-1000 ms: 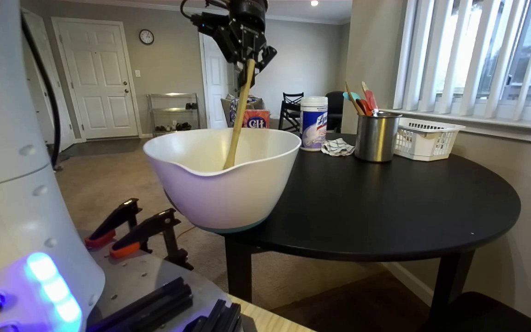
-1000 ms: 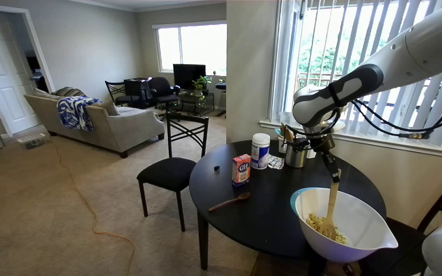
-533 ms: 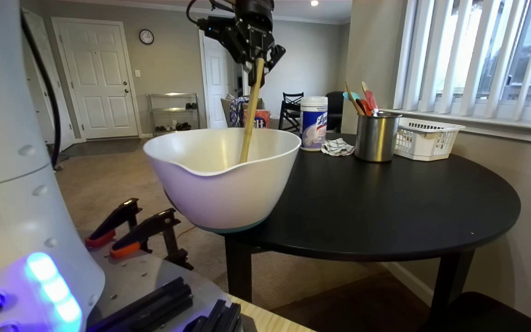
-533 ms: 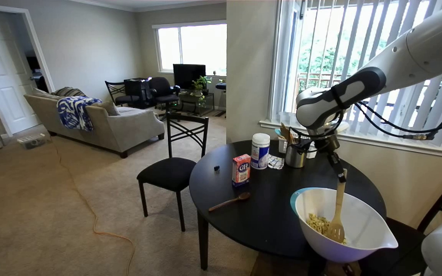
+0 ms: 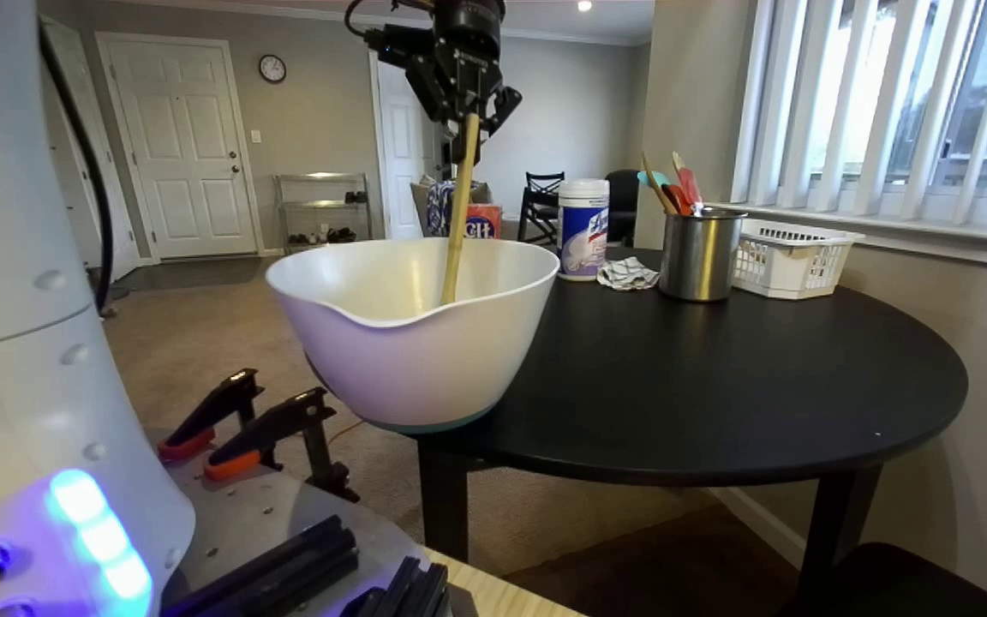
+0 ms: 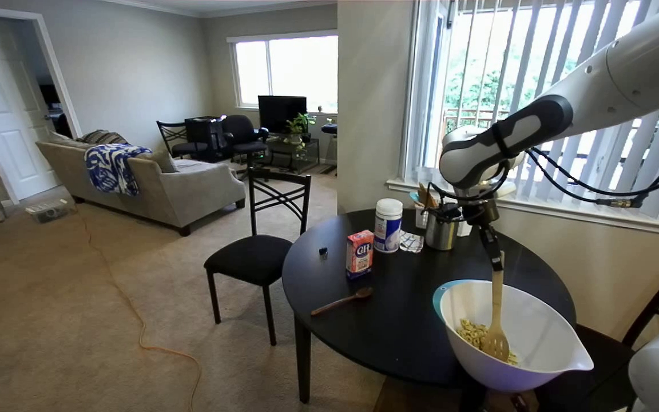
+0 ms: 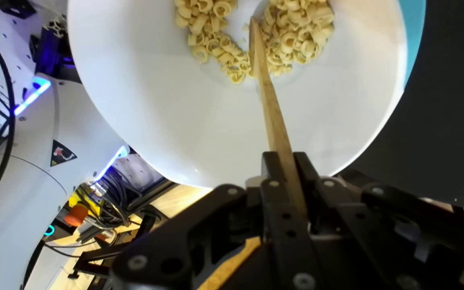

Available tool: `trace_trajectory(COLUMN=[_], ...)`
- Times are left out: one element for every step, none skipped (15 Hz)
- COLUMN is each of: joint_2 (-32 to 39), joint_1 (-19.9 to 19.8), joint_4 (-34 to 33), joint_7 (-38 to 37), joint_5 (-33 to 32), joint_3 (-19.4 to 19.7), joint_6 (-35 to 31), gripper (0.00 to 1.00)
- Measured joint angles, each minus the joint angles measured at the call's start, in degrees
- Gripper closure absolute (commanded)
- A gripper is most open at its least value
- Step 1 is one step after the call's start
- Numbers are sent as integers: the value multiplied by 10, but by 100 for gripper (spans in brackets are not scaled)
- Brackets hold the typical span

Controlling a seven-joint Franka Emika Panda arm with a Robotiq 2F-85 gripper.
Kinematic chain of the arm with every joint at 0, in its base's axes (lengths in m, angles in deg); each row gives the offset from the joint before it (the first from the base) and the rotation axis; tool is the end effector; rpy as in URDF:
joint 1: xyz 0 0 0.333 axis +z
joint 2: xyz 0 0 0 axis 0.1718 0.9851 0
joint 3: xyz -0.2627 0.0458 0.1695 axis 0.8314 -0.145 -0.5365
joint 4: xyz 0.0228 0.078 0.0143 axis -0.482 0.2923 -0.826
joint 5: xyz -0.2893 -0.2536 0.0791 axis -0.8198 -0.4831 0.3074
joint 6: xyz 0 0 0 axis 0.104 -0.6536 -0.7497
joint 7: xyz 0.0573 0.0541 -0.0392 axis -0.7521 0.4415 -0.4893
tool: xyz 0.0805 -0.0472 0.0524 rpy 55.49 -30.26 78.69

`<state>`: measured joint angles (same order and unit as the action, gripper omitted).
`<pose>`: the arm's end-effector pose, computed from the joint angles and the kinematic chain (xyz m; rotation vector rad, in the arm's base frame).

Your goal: Pick up the wooden spoon in the white bowl and mix the substance in the white bowl

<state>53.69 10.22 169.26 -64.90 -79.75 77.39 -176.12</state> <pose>0.4538 -0.0098 0.3598 1.2282 -2.3557 -0.0049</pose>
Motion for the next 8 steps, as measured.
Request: trace_trajectory(joint_2=[0,0,0,0,0,0,0,0], joint_1=[-1,-1,-2,-3,-4,-5,-8,-11], joint_4=[0,0,1,3,5,7,10,14], joint_7=[10,18,27,37,51,67,85,101], joint_5=[17,33,47,60,67,74,79,80], joint_3=[3,5,9,12,16,21,25,28], joint_6=[-4,-8,-12,-16,-16,-16,-16,-14], gripper=[97,97,97,97,97,97,97,97])
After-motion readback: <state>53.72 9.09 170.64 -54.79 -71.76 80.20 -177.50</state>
